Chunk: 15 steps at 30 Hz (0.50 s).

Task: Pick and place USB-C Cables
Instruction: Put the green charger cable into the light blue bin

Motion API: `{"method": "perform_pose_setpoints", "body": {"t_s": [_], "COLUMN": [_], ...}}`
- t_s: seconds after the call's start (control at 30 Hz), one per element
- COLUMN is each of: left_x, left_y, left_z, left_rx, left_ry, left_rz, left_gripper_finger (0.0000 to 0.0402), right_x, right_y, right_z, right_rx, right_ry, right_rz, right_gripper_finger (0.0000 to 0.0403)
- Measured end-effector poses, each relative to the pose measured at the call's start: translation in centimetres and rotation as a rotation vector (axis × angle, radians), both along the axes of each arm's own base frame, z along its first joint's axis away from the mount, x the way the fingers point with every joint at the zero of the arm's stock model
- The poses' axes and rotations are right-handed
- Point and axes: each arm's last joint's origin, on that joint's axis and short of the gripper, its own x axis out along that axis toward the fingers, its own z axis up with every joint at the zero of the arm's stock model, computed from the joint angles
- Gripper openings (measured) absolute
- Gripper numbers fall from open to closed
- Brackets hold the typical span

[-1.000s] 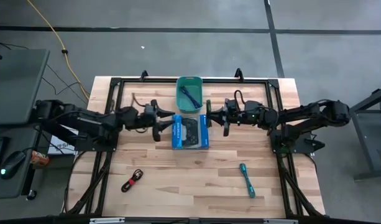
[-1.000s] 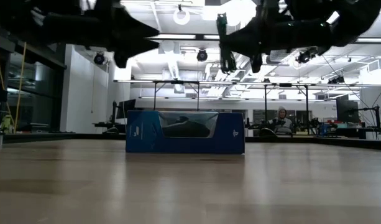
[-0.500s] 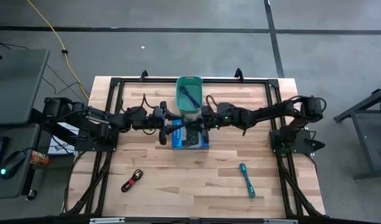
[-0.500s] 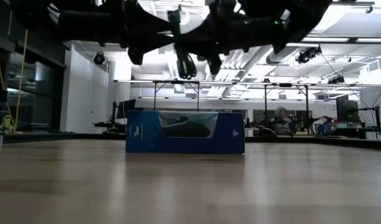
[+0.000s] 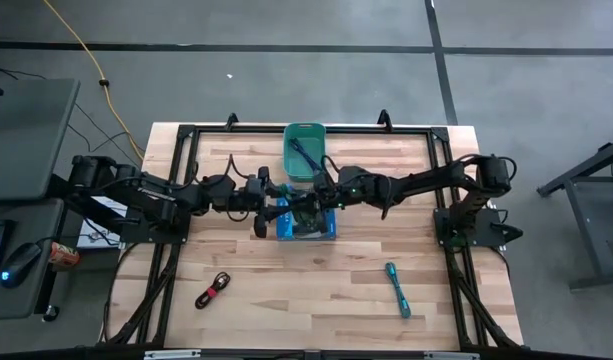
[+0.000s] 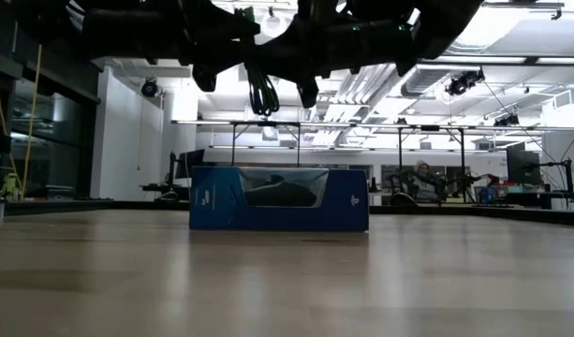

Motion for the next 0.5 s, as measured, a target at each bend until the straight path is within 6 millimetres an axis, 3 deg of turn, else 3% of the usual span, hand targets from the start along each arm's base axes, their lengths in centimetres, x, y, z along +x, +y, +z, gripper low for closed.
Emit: {"method": "perform_pose_setpoints", "body": {"t_s": [0.27,0.5], "left_x": [0.01,0.29], "left_y": [-0.01,0.01], "left_z": [-0.03,-0.63], "left_rx": [-0.001,-0.004], "left_ry": [0.002,0.027], "left_rz": [0.000,0.028], "left_gripper_finger": [0.0162,0.0075], "right_x": [0.00,0.00], "right_y": [0.05,0.02], "right_z": [0.00,-0.03], "right_rx": [0.003,0.002], "right_ry": [0.001,0.004], "right_rz": [0.002,-0.001], "right_gripper_finger": [0.0007,0.0007]}}
